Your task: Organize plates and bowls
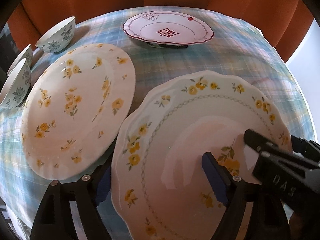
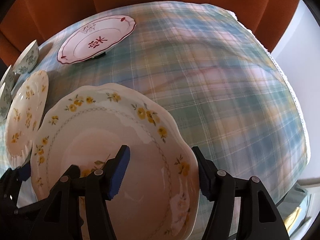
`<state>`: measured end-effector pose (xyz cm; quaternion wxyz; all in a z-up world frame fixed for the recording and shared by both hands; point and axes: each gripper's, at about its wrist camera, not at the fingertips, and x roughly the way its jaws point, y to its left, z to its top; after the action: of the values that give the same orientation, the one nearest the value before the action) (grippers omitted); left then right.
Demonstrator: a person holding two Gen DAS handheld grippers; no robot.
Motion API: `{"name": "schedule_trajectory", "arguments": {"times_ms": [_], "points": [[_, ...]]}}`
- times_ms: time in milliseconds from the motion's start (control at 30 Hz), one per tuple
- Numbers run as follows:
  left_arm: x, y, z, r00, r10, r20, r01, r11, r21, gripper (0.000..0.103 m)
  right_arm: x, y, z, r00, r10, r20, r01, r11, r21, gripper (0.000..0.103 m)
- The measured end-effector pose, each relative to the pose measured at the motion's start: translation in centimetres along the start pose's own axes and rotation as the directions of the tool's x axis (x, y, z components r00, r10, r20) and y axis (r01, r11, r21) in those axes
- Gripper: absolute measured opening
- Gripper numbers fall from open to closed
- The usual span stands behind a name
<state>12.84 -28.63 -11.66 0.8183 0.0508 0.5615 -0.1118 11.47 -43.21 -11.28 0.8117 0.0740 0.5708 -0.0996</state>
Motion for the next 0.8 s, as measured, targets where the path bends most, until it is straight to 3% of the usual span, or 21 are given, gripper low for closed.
{"name": "schedule_trajectory", "arguments": {"times_ms": [200, 333, 400, 800], "points": [[-0.7, 0.0, 0.3, 0.999, -0.049, -0.019, 0.050, 0.999, 0.011, 0.090, 0.1, -0.1, 0.0, 1.000, 0.019, -0.025, -0.019, 1.000, 0.008, 0.076], [-2.6, -0.1, 0.7, 0.998, -0.063, 0.026, 0.062, 0.997, 0.033, 0.099, -2.1, 0.7, 0.2, 0.999, 0.029, 0.028, -0.028, 0.999, -0.023, 0.093], [-3.4, -0.2, 0.9, 0.997, -0.060, 0.051, 0.057, 0.997, 0.060, 0.100, -3.3, 1.6, 0.2, 0.997, 0.049, 0.067, -0.045, 0.998, -0.052, 0.096], [-6.1, 5.2, 0.9, 0.992, -0.010, 0.126, 0.000, 0.997, 0.074, 0.101, -6.5, 7.2, 0.3, 0.984, 0.098, 0.147, -0.087, 0.993, -0.078, 0.096]]}}
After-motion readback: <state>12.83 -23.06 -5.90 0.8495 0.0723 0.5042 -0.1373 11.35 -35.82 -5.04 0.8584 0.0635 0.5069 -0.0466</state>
